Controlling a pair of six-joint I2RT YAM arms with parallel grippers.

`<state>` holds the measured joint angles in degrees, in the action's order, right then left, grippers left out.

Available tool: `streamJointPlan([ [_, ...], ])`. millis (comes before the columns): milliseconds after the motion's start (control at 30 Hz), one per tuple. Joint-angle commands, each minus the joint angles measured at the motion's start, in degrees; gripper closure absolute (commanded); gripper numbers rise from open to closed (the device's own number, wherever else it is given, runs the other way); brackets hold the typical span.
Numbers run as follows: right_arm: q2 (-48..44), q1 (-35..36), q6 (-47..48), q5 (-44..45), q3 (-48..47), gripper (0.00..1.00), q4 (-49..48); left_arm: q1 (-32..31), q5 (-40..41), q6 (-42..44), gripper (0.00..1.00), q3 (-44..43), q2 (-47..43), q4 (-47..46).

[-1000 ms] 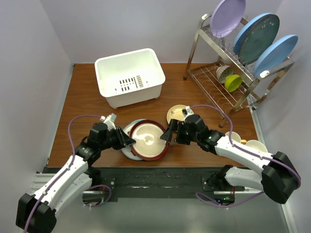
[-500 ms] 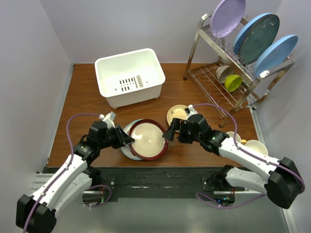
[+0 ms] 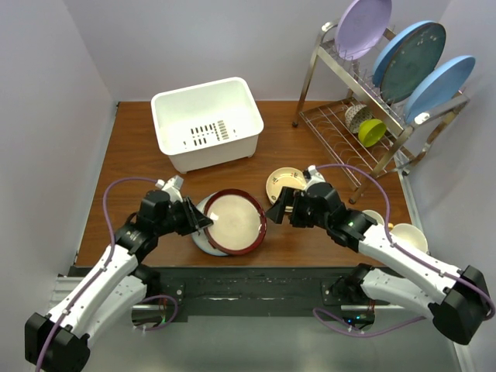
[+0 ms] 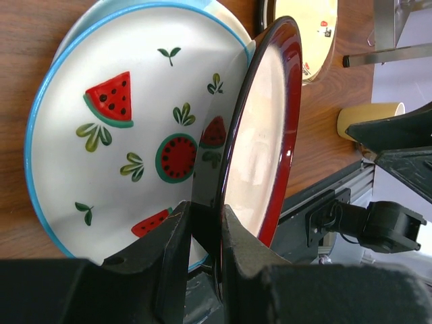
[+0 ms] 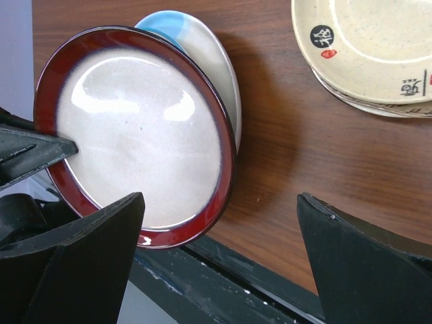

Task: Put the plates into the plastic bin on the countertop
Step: Pick up the plate from the corner of the board.

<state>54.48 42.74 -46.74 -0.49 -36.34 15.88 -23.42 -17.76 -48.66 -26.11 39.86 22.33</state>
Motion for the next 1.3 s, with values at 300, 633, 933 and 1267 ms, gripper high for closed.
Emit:
streamJointPlan([
  [300, -2.98, 0.15, 2.0, 3.74, -3.04, 0.01, 2.93, -0.05, 1.76, 1.73, 1.0, -10.09, 0.05, -1.59],
  [633, -2.01, 0.15, 1.83, 3.13, -2.6, 0.01, 2.58, -0.05, 1.41, 1.03, 1.0, -15.72, 1.36, -1.23],
  [933, -1.74, 0.24, 1.74, 2.95, -2.34, 0.01, 2.4, -0.05, 1.24, 1.47, 1.0, -21.0, 5.4, -2.02],
  [1267, -1.74, 0.24, 1.83, 2.51, -2.33, 0.01, 2.23, 0.04, 1.24, 4.54, 1.0, -30.04, 13.66, -2.11],
])
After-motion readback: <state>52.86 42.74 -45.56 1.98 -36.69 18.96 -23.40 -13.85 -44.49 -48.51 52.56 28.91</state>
